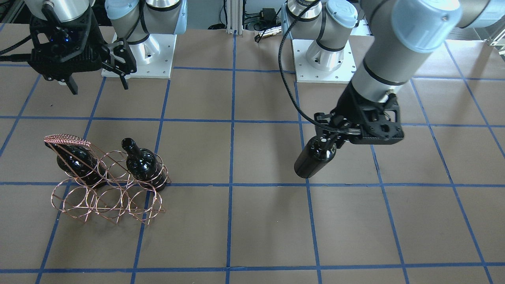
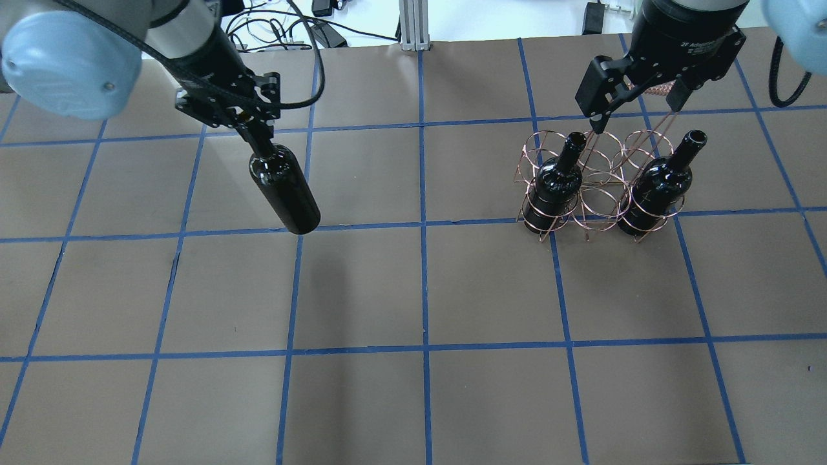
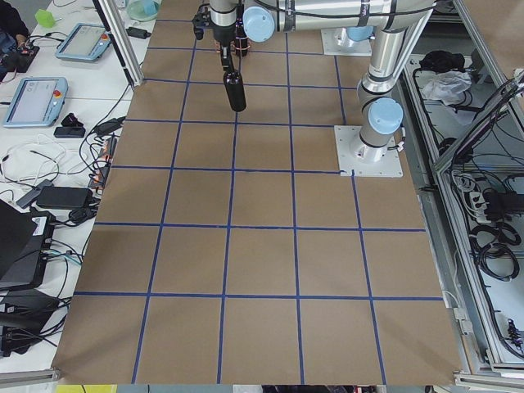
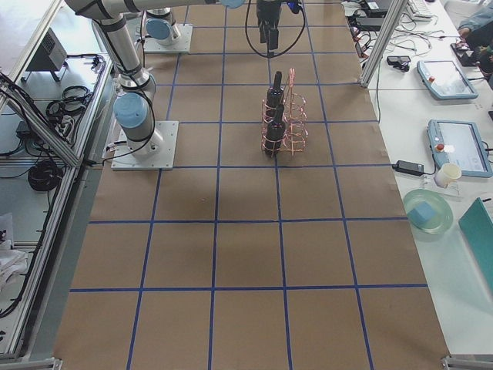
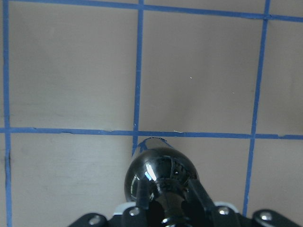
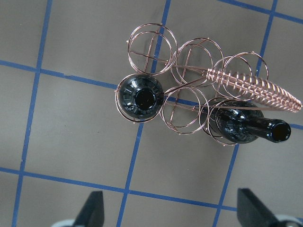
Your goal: Place wine into wine basket
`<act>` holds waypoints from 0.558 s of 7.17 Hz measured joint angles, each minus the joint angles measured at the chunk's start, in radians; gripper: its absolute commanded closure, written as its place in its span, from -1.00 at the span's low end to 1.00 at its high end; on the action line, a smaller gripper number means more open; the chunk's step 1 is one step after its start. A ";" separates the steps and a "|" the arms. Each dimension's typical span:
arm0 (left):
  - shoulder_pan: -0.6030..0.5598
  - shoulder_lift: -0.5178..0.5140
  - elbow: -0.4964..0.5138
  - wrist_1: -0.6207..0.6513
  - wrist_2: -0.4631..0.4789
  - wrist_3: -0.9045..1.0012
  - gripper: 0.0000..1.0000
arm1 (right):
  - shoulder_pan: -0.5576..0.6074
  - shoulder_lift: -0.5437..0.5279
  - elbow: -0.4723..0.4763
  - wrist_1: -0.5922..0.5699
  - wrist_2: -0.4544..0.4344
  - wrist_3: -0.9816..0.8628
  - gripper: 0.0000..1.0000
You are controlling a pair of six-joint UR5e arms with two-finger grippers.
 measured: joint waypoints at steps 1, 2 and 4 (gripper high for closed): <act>-0.051 0.006 -0.047 0.054 0.000 -0.034 1.00 | 0.000 0.000 0.000 -0.002 0.005 0.002 -1.00; -0.090 0.010 -0.091 0.106 0.000 -0.057 1.00 | -0.001 0.001 0.000 -0.006 0.009 0.003 -1.00; -0.143 0.015 -0.148 0.152 0.002 -0.074 1.00 | -0.006 -0.002 0.000 -0.011 0.031 0.029 -1.00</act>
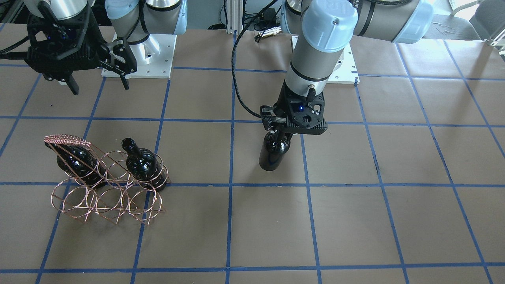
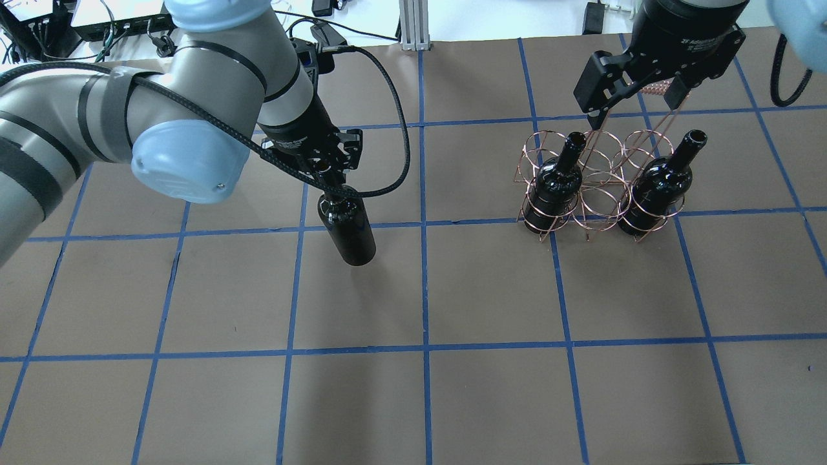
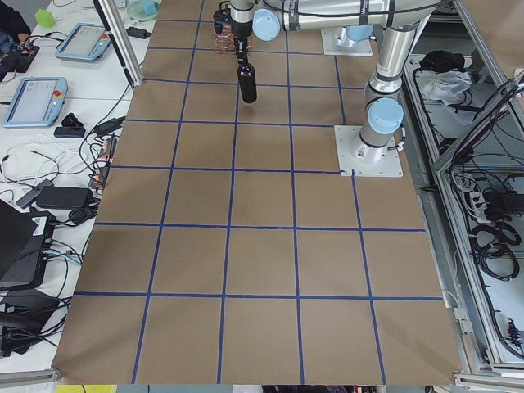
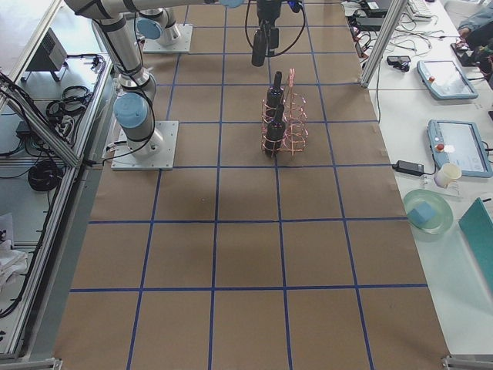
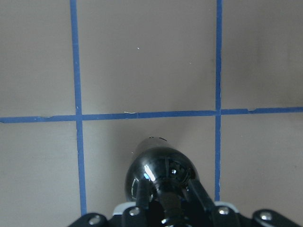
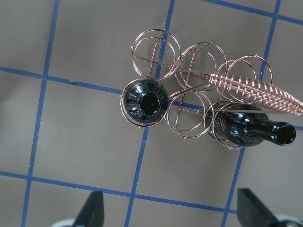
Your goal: Place wine into wine basket
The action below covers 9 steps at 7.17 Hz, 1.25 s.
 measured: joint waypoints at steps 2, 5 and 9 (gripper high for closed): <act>-0.022 0.001 -0.018 0.005 0.003 0.000 1.00 | -0.010 -0.002 0.000 0.002 0.005 0.093 -1.00; -0.025 0.001 -0.032 -0.002 0.006 0.005 1.00 | -0.015 -0.007 0.000 0.009 0.004 0.124 -1.00; -0.024 -0.001 -0.048 -0.012 0.005 -0.003 -1.00 | -0.016 -0.006 0.008 0.002 0.005 0.144 -1.00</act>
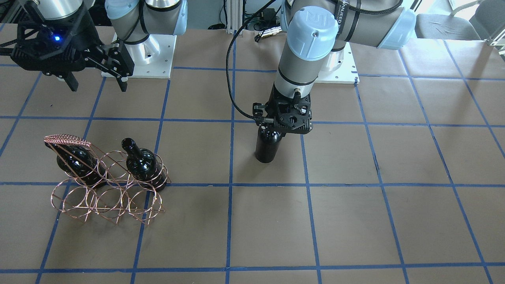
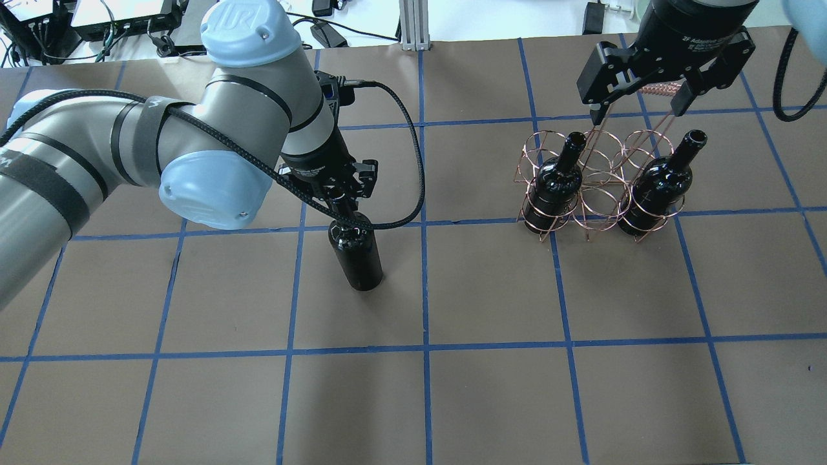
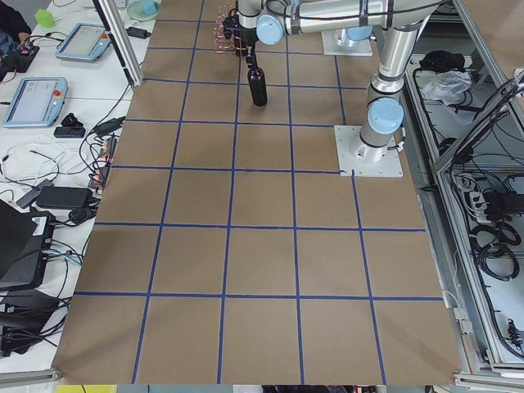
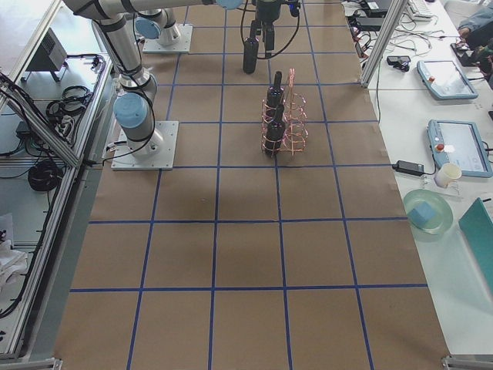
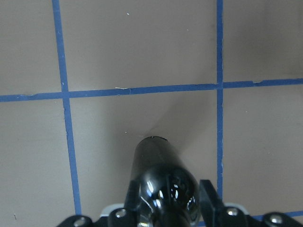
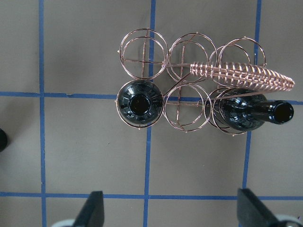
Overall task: Place wine into wine basket
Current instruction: 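Open the left gripper and withdraw it while the right arm moves toward the bottle, then reach the right gripper over the standing bottle and grasp its neck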
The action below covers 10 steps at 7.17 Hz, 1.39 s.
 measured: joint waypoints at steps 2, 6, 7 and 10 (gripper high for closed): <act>0.003 0.009 0.030 -0.040 0.007 0.000 -1.00 | 0.002 -0.003 0.001 0.000 0.002 0.028 -1.00; 0.186 0.014 0.243 -0.197 0.069 0.084 -1.00 | 0.057 0.003 0.004 0.005 0.032 0.178 -1.00; 0.276 0.010 0.263 -0.205 0.070 0.151 -1.00 | 0.106 0.013 0.004 0.001 0.038 0.236 -1.00; 0.516 -0.008 0.273 -0.206 0.064 0.305 -1.00 | 0.321 0.090 -0.005 -0.117 0.032 0.417 -1.00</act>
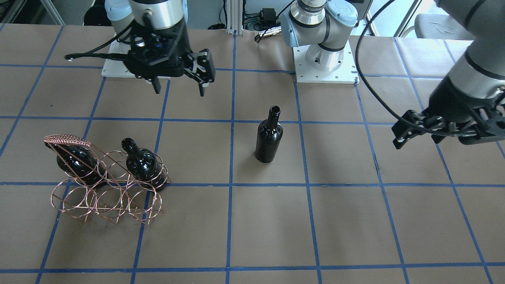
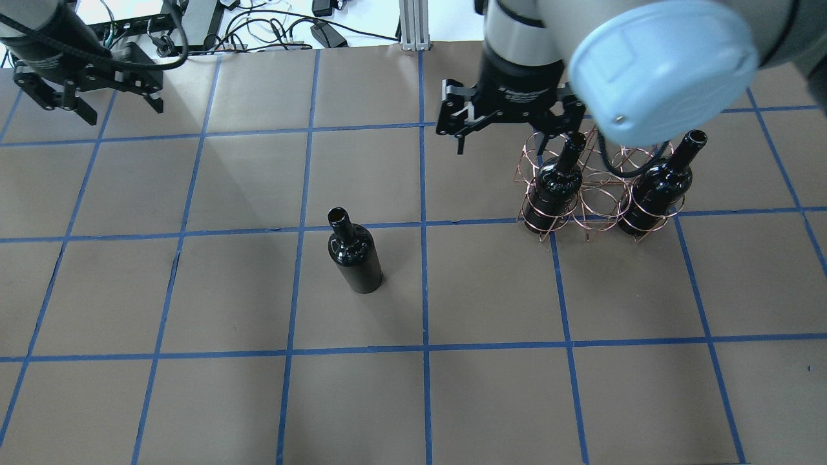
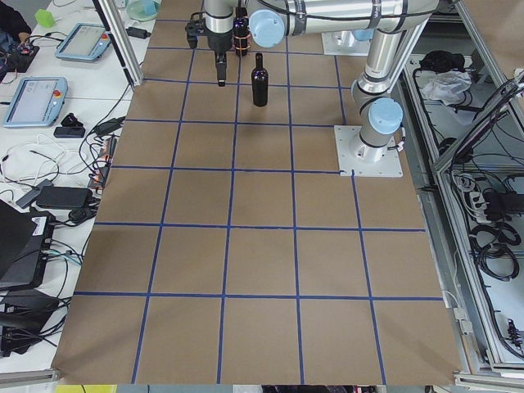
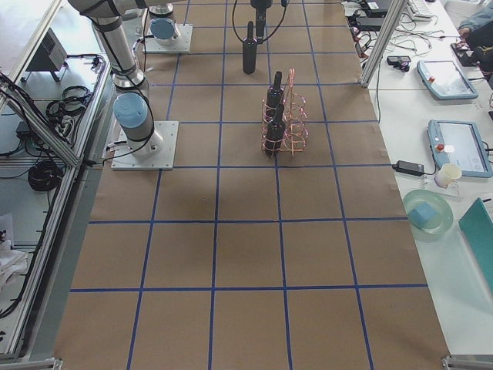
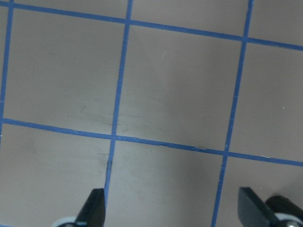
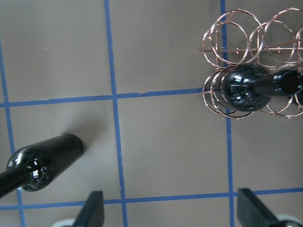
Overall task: Place wine into wine basket
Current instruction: 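Reach the right gripper over the standing bottle and grasp its neck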
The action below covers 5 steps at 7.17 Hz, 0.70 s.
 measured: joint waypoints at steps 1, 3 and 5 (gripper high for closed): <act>0.041 -0.005 -0.004 0.002 0.001 0.036 -1.00 | 0.067 0.026 -0.005 -0.044 0.001 0.075 -1.00; 0.064 -0.013 -0.018 0.006 0.003 0.059 -1.00 | 0.198 0.108 -0.019 -0.119 -0.017 0.211 -1.00; 0.067 -0.019 -0.025 0.009 0.002 0.061 -1.00 | 0.252 0.185 -0.042 -0.156 -0.030 0.268 -1.00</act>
